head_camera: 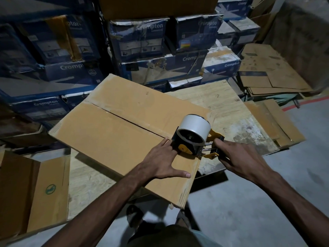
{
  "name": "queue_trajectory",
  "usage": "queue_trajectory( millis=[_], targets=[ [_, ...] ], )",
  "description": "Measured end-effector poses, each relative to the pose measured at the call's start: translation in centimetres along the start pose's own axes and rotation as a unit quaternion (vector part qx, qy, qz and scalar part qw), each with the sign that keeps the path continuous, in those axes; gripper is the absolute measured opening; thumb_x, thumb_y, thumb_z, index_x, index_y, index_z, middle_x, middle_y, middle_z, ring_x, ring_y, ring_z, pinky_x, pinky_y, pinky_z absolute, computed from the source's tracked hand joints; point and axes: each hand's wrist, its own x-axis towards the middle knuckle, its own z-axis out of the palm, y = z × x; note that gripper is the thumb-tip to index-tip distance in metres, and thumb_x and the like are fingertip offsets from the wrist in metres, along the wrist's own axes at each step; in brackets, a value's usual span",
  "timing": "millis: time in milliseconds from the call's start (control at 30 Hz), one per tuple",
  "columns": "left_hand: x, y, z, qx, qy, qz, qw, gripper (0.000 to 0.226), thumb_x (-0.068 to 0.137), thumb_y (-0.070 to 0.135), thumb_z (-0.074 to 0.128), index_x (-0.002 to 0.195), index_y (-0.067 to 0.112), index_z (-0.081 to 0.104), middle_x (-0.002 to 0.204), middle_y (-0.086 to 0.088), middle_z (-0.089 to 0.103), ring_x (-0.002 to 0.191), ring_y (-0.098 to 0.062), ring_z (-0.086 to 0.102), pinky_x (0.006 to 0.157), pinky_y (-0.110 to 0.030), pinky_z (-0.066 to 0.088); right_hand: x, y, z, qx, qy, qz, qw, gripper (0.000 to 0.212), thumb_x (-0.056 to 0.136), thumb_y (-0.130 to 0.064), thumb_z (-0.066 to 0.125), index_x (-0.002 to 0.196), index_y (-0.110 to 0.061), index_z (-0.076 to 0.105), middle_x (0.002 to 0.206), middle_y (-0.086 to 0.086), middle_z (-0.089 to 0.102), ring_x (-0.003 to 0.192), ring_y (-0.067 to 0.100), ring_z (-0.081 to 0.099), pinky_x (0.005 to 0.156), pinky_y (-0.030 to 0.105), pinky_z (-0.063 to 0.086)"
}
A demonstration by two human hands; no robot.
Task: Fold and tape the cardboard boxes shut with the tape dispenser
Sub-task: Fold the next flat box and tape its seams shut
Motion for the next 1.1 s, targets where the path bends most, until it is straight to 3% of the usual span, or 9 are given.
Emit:
queue_trajectory(
  millis=[133, 300, 467, 600, 667, 733, 833, 1100],
  targets=[
    [0.0, -0.1, 0.2, -0.013, -0.006, 0.001, 1.000, 0.129, 0.076, 0.102, 0.030, 0.165, 0.018, -0.009, 0.173, 0.001, -0.011, 0.158, -0.009, -0.013, 0.130, -0.042, 0.003, -2.2, 1.5, -1.7, -0.024, 0.010, -0.013, 1.000, 0.041, 0.085, -0.026, 0.073, 0.108, -0.029, 0.039, 0.082, -0.007, 0.063, 0.057, 0.020, 0.057, 0.043, 0.029, 0.041],
    [-0.2, -0.2, 0.5, 0.002, -0.017, 0.001, 1.000, 0.128, 0.077, 0.102, 0.024, 0.164, 0.016, -0.015, 0.170, 0.003, -0.025, 0.156, -0.008, -0.022, 0.130, -0.042, 0.000, -4.5, 2.9, -1.8, -0.013, 0.007, 0.003, 1.000, 0.042, 0.083, -0.026, 0.075, 0.105, -0.030, 0.039, 0.084, -0.008, 0.065, 0.061, 0.017, 0.058, 0.044, 0.032, 0.047],
    [0.1, -0.1, 0.2, 0.003, -0.008, 0.016, 1.000, 0.120, 0.080, 0.100, 0.025, 0.165, 0.024, -0.010, 0.171, 0.002, -0.023, 0.157, -0.010, -0.020, 0.130, -0.045, 0.000, -4.7, 3.4, -0.2, -0.006, 0.016, 0.005, 1.000, 0.043, 0.082, -0.027, 0.077, 0.107, -0.029, 0.042, 0.086, -0.007, 0.066, 0.063, 0.021, 0.062, 0.045, 0.035, 0.048],
    [0.7, 2.6, 0.2, -0.026, -0.019, 0.005, 0.999, 0.132, 0.074, 0.104, 0.028, 0.165, 0.016, -0.009, 0.171, -0.001, -0.022, 0.157, -0.011, -0.022, 0.130, -0.043, -0.004, -5.1, 3.9, 0.6, 0.002, 0.036, -0.001, 0.999, 0.047, 0.080, -0.025, 0.081, 0.107, -0.027, 0.044, 0.084, -0.007, 0.066, 0.061, 0.021, 0.062, 0.044, 0.033, 0.045],
    [1.3, 4.8, 0.8, -0.055, -0.026, -0.022, 0.998, 0.134, 0.070, 0.106, 0.031, 0.166, 0.018, 0.001, 0.172, -0.006, -0.016, 0.158, -0.015, -0.018, 0.130, -0.042, -0.006, -5.2, 3.9, 1.0, 0.016, 0.038, 0.006, 0.999, 0.046, 0.081, -0.025, 0.080, 0.107, -0.028, 0.043, 0.085, -0.007, 0.067, 0.061, 0.021, 0.061, 0.044, 0.033, 0.046],
    [1.6, 6.4, 1.3, -0.062, 0.002, -0.038, 0.997, 0.118, 0.079, 0.096, 0.036, 0.166, 0.018, 0.015, 0.173, -0.008, 0.004, 0.160, -0.019, -0.007, 0.130, -0.043, -0.002, -5.3, 3.9, 1.3, 0.025, 0.046, 0.009, 0.999, 0.047, 0.079, -0.024, 0.082, 0.106, -0.028, 0.044, 0.085, -0.008, 0.067, 0.058, 0.021, 0.060, 0.042, 0.031, 0.043],
    [1.5, 6.8, 1.3, -0.051, 0.056, -0.034, 0.997, 0.082, 0.091, 0.062, 0.044, 0.157, 0.013, 0.034, 0.168, -0.009, 0.028, 0.158, -0.023, 0.011, 0.130, -0.041, 0.001, -5.4, 3.8, 1.5, 0.029, 0.055, 0.014, 0.998, 0.047, 0.078, -0.022, 0.083, 0.106, -0.027, 0.046, 0.086, -0.007, 0.069, 0.056, 0.022, 0.061, 0.039, 0.029, 0.041],
    [1.5, 2.7, 0.3, -0.016, 0.035, -0.034, 0.999, 0.079, 0.089, 0.056, 0.040, 0.155, 0.012, 0.038, 0.166, -0.011, 0.031, 0.155, -0.024, 0.018, 0.130, -0.043, 0.000, -2.4, 1.6, 1.9, 0.083, 0.060, 0.007, 0.995, 0.039, 0.090, -0.027, 0.070, 0.112, -0.031, 0.038, 0.096, -0.002, 0.069, 0.068, 0.031, 0.065, 0.049, 0.034, 0.047]
  ],
)
